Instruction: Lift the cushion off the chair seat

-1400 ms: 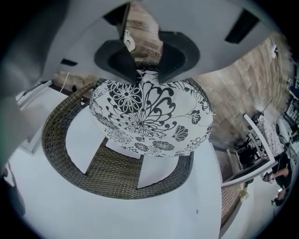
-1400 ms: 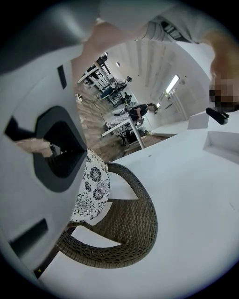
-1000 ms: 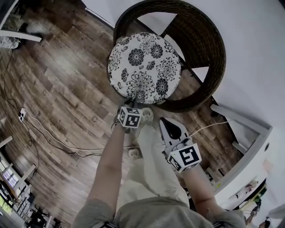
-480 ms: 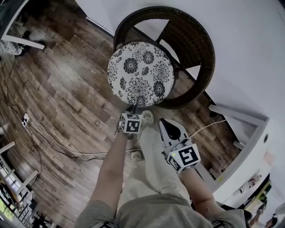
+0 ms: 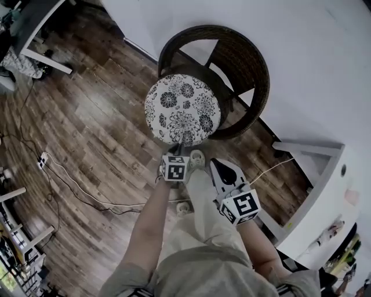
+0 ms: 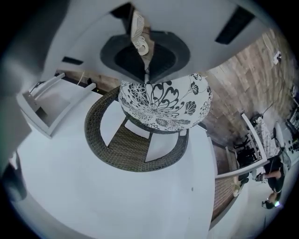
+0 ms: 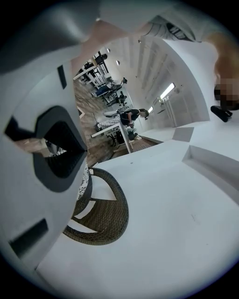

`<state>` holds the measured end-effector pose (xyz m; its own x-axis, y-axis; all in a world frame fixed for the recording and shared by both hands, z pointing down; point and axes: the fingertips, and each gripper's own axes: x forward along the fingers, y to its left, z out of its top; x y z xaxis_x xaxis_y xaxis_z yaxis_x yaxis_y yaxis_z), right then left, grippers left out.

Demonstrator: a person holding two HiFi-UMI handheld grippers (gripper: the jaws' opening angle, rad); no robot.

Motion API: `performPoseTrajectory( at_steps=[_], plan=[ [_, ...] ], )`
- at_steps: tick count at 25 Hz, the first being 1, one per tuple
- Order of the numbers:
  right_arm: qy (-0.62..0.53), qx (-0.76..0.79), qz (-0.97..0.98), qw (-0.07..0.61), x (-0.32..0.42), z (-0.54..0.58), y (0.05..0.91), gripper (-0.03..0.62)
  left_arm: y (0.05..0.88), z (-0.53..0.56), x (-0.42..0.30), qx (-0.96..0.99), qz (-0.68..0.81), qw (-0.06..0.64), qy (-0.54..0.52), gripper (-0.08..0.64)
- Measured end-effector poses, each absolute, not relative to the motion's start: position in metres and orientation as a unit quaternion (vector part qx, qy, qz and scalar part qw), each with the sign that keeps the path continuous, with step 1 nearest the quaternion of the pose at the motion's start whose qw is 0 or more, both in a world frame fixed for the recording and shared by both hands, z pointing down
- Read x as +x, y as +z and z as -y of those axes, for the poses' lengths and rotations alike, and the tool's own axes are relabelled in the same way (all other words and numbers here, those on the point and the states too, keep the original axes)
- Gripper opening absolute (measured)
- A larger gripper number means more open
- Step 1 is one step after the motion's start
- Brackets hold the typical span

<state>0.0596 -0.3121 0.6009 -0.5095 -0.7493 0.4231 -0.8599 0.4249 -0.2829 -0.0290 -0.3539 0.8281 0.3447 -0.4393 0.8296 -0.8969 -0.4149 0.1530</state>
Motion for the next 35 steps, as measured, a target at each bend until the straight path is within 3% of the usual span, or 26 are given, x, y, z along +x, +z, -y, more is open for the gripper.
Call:
performPoseTrajectory(
  at_steps=[20,35],
  plan=[
    [0.156,0.483,0.856,0.101,0.035,0.239,0.487,-0.005,0.674,0.315,-0.050,0.791,0.473,0.253,0.293,0.031],
    [0.087,0.499,0.858,0.085,0.041,0.191,0.418,-0.005,0.563,0.258,-0.057,0.806,0.497,0.246,0.207,0.031]
  ],
)
